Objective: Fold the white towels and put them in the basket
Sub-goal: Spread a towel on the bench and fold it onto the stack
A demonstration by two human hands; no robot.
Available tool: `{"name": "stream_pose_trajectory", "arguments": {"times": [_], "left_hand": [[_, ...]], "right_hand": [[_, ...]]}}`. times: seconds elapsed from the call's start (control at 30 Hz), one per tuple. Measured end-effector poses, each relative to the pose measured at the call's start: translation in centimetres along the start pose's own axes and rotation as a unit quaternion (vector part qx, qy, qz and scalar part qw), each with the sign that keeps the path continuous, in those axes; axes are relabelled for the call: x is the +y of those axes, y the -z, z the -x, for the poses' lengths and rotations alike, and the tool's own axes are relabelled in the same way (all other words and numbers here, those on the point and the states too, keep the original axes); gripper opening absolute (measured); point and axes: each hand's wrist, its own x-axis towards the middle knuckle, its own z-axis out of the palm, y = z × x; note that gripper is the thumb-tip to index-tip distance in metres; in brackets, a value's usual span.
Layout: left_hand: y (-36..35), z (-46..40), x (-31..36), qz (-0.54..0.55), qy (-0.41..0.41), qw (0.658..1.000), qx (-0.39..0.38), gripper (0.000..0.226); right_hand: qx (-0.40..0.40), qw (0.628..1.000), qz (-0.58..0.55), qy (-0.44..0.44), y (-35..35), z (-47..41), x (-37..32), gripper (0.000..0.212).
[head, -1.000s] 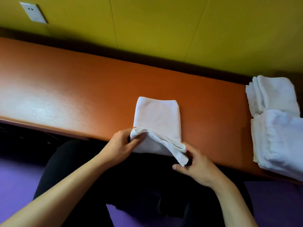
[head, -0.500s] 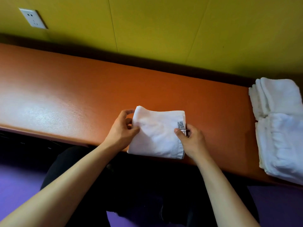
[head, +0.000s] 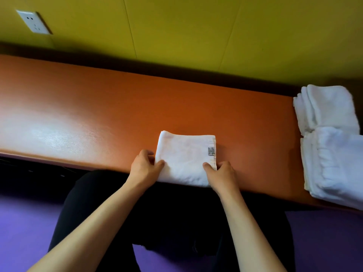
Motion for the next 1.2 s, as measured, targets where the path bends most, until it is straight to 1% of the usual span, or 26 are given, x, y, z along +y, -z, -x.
{"name": "stream_pose_trajectory", "arguments": {"times": [0.1, 0.17, 0.2, 0.27, 0.3, 0.33, 0.43, 0.5, 0.57, 0.63, 0.7, 0.8, 0.87, 0.97, 1.03, 1.2], "left_hand": [[0.5, 0.6, 1.2, 0.093, 0.082, 0.992, -0.033, 0.039], [0.6, 1.0, 1.7, 0.144, 0.120, 0.981, -0.051, 0.033], [0.6, 1.2, 1.9, 0.152, 0.129, 0.978, -0.061, 0.029], [0.5, 1.7, 2.4, 0.162, 0.141, 0.974, -0.076, 0.021], [0.3, 2.0, 2.8, 0.163, 0.143, 0.973, -0.080, 0.019], [0.1, 2.1, 3.0, 0.161, 0.143, 0.973, -0.080, 0.018], [-0.8, 2.3, 4.2, 0.155, 0.118, 0.978, -0.078, 0.014], [-1.5, 2.3, 6.0, 0.158, 0.103, 0.978, -0.083, 0.010], [-2.4, 2.2, 8.2, 0.179, 0.090, 0.976, -0.086, 0.011], [-3.5, 1.9, 11.0, 0.201, 0.063, 0.973, -0.096, 0.013], [-4.7, 1.6, 14.1, 0.218, 0.035, 0.968, -0.119, 0.016], [-7.0, 1.0, 18.6, 0.219, -0.004, 0.964, -0.153, 0.022], [-8.9, 0.5, 21.4, 0.221, -0.034, 0.960, -0.167, 0.023], [-11.8, -0.6, 25.5, 0.232, -0.064, 0.953, -0.185, 0.020], [-13.9, -1.4, 28.3, 0.235, -0.082, 0.948, -0.198, 0.019], [-19.8, -2.7, 34.6, 0.221, -0.130, 0.937, -0.237, 0.022]], "right_hand": [[-0.032, 0.992, -0.104, -0.064, 0.6, -0.6, 0.3, 0.053], [-0.066, 0.976, -0.173, -0.111, 1.2, -0.8, 0.7, 0.049], [-0.093, 0.966, -0.207, -0.128, 1.6, -0.9, 1.0, 0.045], [-0.165, 0.939, -0.251, -0.166, 2.2, -0.9, 1.8, 0.048], [-0.184, 0.931, -0.266, -0.169, 2.4, -0.9, 2.0, 0.047], [-0.185, 0.931, -0.273, -0.158, 2.7, -0.8, 2.2, 0.041], [-0.134, 0.944, -0.283, -0.102, 3.9, -0.6, 2.2, 0.025], [-0.111, 0.950, -0.285, -0.055, 5.5, -0.7, 1.8, 0.024], [-0.083, 0.956, -0.282, -0.017, 7.9, -1.5, 1.3, 0.026], [-0.051, 0.961, -0.270, 0.015, 10.8, -2.9, 1.0, 0.020], [-0.030, 0.961, -0.272, 0.042, 14.1, -4.5, 0.7, 0.010], [0.002, 0.966, -0.245, 0.083, 19.0, -6.9, 0.5, 0.015], [0.028, 0.965, -0.238, 0.105, 22.2, -8.5, 0.4, 0.010], [0.062, 0.963, -0.232, 0.121, 27.1, -10.9, 0.2, 0.015], [0.091, 0.962, -0.229, 0.122, 30.1, -12.9, 0.6, 0.014], [0.156, 0.960, -0.214, 0.093, 35.6, -17.9, 2.8, 0.013]]}}
